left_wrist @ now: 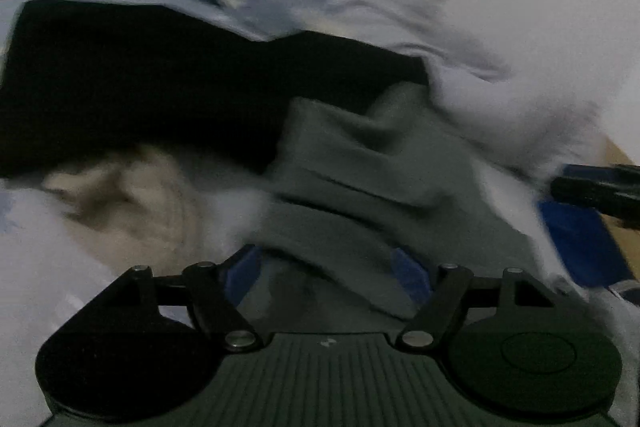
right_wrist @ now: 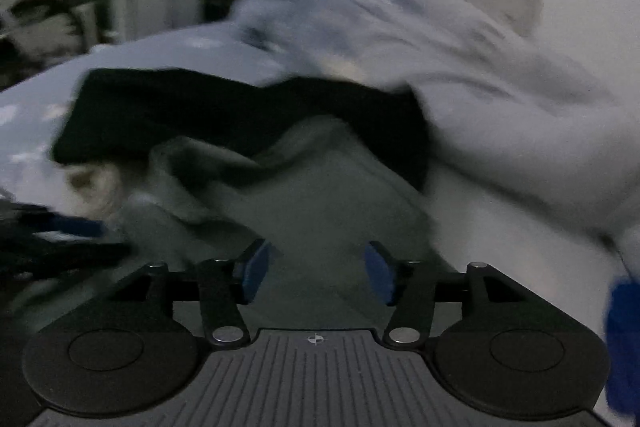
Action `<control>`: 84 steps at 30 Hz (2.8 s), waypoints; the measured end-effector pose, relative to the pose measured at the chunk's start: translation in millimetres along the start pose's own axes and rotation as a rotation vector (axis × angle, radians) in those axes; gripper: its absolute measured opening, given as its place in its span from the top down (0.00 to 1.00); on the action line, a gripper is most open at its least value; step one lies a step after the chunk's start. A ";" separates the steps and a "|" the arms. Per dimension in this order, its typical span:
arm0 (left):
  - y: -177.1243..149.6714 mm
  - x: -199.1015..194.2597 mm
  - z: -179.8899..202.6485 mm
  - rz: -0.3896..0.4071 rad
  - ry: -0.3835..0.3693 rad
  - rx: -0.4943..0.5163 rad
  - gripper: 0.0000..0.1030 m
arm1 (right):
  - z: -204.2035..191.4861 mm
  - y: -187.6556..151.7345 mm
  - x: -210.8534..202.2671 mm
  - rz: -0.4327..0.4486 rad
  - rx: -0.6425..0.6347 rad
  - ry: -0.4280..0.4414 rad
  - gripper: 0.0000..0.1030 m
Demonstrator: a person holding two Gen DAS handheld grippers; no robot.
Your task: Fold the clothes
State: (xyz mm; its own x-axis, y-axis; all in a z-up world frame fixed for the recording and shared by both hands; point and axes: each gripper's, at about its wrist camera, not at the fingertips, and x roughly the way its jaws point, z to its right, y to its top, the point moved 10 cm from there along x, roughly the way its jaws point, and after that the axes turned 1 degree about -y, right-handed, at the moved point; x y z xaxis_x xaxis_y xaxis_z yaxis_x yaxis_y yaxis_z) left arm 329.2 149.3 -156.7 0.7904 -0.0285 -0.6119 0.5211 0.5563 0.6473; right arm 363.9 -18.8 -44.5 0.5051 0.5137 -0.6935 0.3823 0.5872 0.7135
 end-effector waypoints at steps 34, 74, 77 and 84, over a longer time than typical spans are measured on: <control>6.5 34.0 -37.0 -0.076 -0.144 0.051 0.91 | -90.2 71.1 162.7 -0.159 -0.027 0.120 0.54; -26.0 28.0 22.7 -0.125 -0.283 0.245 0.93 | -38.7 55.6 179.8 -0.264 0.063 0.052 0.50; -21.4 29.4 18.1 -0.129 -0.281 0.220 0.93 | -40.4 52.3 176.9 -0.271 0.033 0.063 0.50; 4.7 34.1 -23.2 -0.104 -0.162 0.091 0.91 | -49.0 30.3 144.8 -0.268 -0.099 0.054 0.45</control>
State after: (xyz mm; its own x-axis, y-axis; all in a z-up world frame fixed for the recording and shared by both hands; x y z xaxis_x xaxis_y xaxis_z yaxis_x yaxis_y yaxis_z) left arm 351.1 170.2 -185.0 0.7686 -0.2190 -0.6011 0.6235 0.4668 0.6272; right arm 410.7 104.0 -128.2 0.3533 0.3631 -0.8622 0.4176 0.7635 0.4927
